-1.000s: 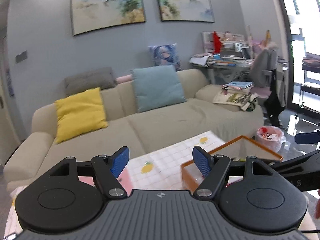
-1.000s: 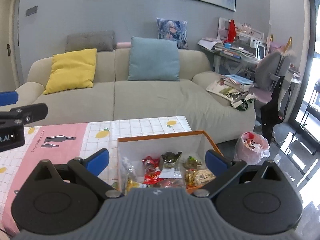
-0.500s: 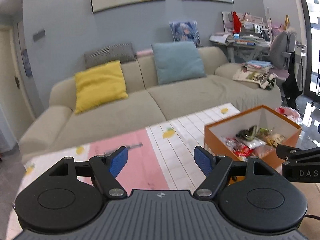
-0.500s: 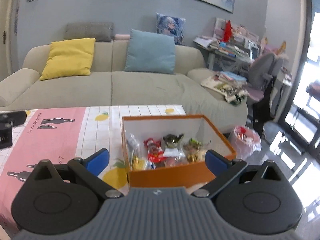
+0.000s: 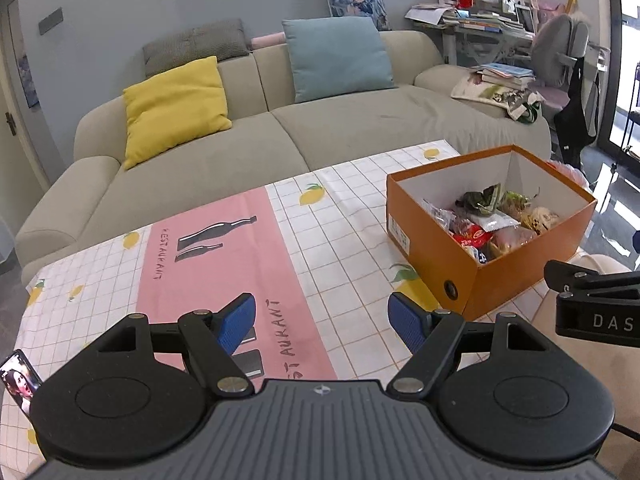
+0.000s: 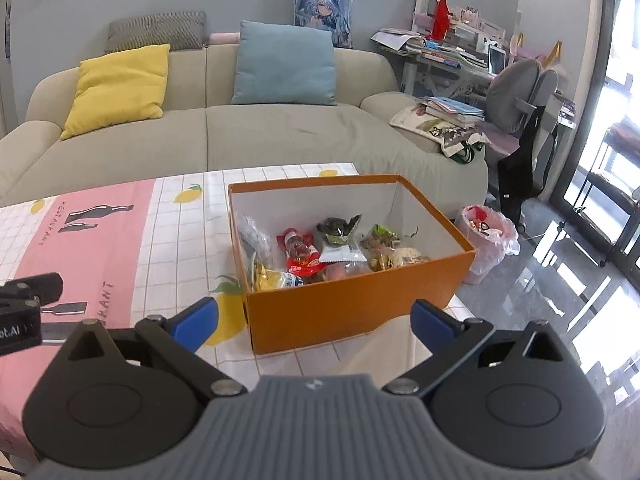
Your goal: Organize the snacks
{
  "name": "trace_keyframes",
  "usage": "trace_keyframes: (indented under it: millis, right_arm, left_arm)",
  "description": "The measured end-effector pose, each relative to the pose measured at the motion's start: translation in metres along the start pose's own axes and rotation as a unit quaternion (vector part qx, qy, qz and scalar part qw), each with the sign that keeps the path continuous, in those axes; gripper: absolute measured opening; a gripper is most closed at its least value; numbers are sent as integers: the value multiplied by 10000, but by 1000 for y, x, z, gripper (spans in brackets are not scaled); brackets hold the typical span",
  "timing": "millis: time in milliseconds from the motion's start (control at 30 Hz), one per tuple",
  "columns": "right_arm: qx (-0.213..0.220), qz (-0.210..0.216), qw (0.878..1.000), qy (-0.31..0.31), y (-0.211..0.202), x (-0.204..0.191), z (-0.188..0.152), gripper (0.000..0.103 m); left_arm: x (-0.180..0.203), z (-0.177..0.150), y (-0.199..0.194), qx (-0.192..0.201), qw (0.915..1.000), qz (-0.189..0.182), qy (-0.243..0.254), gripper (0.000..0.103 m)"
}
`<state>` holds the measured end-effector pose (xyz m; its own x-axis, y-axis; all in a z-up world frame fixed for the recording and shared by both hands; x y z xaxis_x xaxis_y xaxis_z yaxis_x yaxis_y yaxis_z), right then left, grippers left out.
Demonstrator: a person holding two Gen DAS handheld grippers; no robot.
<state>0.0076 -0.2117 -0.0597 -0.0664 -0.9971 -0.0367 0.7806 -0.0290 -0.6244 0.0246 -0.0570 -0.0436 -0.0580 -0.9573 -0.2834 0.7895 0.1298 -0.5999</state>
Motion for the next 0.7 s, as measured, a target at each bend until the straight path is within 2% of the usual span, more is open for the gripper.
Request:
trace_keyframes:
  millis: [700]
  right_arm:
    - [35, 97, 9997, -200, -2, -8, 1, 100]
  left_arm:
    - [-2, 3, 0, -95, 9999, -78, -2, 88]
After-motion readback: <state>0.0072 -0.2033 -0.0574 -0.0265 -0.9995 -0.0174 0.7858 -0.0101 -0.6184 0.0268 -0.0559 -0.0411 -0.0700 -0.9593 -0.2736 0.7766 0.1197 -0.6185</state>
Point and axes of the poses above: each gripper's, at about its wrist camera, not at the fingertips, and y roughly the way its jaws point, x to its right, z to its top, the point moved 2 cm from there along y, roughly the way its jaws point, and after that the axes turned 11 degrees about z, right-handed, at the moved point
